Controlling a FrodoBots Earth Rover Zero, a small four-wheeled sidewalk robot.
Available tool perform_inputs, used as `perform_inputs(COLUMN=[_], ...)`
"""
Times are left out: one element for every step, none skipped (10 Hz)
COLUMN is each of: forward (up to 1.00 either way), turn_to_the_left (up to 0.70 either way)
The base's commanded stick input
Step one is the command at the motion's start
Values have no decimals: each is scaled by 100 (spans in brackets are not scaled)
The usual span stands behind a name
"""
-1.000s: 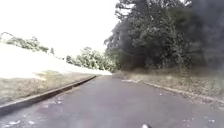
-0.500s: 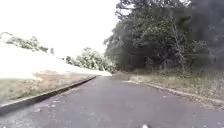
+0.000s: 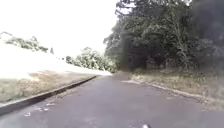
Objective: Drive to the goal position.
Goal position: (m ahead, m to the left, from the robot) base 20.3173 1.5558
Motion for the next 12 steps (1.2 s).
perform_inputs(forward=[45,45,45,45,45,45,45,45,45,45,45,45], turn_to_the_left=[0,0,0,0,0,0,0,0,0,0,0,0])
